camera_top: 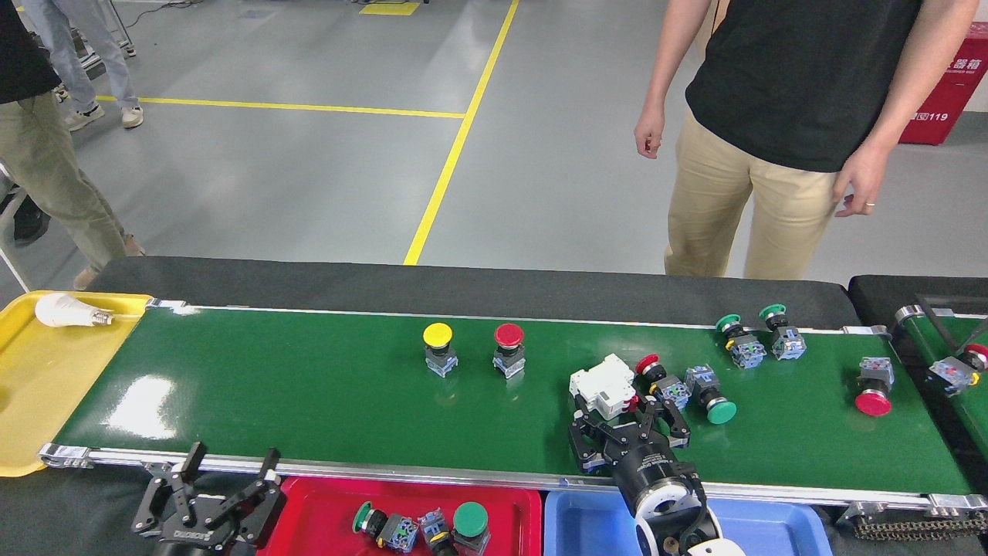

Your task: Pick switch part from conveyor to tray

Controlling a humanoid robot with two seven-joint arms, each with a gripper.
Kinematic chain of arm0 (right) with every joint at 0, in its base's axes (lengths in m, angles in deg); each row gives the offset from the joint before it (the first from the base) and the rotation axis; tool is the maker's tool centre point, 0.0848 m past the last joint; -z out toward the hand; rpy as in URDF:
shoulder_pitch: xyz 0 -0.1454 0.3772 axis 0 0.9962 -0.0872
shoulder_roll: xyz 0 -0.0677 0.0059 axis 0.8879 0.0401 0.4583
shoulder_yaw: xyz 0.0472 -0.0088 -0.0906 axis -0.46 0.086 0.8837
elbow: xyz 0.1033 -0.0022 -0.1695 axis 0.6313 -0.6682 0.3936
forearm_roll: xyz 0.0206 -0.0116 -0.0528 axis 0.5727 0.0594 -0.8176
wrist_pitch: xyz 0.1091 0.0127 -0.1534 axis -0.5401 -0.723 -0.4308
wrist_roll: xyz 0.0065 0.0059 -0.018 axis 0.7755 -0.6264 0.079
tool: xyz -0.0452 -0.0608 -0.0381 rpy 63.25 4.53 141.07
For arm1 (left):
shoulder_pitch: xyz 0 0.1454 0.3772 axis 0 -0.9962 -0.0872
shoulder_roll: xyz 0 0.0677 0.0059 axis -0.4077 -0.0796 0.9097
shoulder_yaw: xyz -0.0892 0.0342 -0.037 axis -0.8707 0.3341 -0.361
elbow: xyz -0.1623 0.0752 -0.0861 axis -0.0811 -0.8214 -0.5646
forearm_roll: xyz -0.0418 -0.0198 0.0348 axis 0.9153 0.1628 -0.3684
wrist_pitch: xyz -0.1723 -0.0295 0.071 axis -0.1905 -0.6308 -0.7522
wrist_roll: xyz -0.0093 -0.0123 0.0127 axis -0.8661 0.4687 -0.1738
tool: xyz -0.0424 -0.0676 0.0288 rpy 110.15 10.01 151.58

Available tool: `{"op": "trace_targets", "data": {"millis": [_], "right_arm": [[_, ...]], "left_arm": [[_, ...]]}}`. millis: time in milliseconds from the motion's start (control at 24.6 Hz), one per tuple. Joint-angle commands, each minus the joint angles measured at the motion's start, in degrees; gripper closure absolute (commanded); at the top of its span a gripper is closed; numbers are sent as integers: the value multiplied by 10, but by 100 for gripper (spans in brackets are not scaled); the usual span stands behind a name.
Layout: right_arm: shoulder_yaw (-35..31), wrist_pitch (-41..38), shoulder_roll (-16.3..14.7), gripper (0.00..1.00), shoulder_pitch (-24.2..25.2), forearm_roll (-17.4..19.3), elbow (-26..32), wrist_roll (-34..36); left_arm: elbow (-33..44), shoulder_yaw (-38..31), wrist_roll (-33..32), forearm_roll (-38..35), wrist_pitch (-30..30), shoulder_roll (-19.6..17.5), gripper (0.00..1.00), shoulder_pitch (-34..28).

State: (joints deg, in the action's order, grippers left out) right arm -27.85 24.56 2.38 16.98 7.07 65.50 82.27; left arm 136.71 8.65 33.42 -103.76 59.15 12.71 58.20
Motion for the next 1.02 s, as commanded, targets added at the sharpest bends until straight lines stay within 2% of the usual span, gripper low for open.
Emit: {"op": "trace_targets", "data": {"millis": [0, 81, 162, 244, 325, 487, 528, 568, 690, 731, 771, 853, 893, 934, 974], "right_arm": [[7, -13, -4, 85, -11, 1, 8, 0], [11, -32, -8, 87, -10, 1, 18, 1], [12, -59, -10, 88, -5, 1, 35, 1], [20, -92, -15, 90, 7, 1, 63, 1], [23, -121, -34, 91, 32, 1, 99, 0], [20, -214, -92, 91, 110, 11, 217, -2], [17, -248, -112, 91, 145, 24, 248, -1], [13, -277, -130, 91, 168, 42, 250, 0], [-21, -367, -168, 91, 198, 92, 247, 0], [-40, -415, -182, 91, 217, 121, 247, 0], [-63, -458, -187, 90, 232, 143, 247, 0], [-101, -495, -185, 86, 251, 150, 247, -1], [-117, -495, -186, 75, 259, 150, 247, -1], [-127, -495, -185, 48, 266, 151, 247, -2], [-132, -495, -185, 11, 271, 152, 247, -1]], "left_arm": [[4, 1, 10, 0, -10, -5, 0, 4], [4, 7, -7, 1, 2, -9, 0, 10], [2, 11, -57, 5, 37, -17, 0, 31], [-8, 20, -115, 5, 91, -12, 0, 78], [-39, 30, -140, 4, 121, -8, 0, 123], [-141, 108, -142, 2, 121, -13, 0, 211], [-168, 120, -142, 1, 121, -13, 0, 233], [-186, 125, -142, 1, 120, -15, 0, 244], [-224, 128, -142, 0, 104, -13, 0, 264], [-236, 130, -141, -1, 89, -12, 0, 275], [-250, 132, -140, -2, 73, -10, 0, 287], [-278, 153, -135, -2, 40, -10, 1, 307], [-295, 165, -135, -2, 12, -10, 1, 322], [-309, 175, -135, -1, -18, -10, 3, 333], [-319, 182, -135, -2, -39, -10, 9, 340]]}}
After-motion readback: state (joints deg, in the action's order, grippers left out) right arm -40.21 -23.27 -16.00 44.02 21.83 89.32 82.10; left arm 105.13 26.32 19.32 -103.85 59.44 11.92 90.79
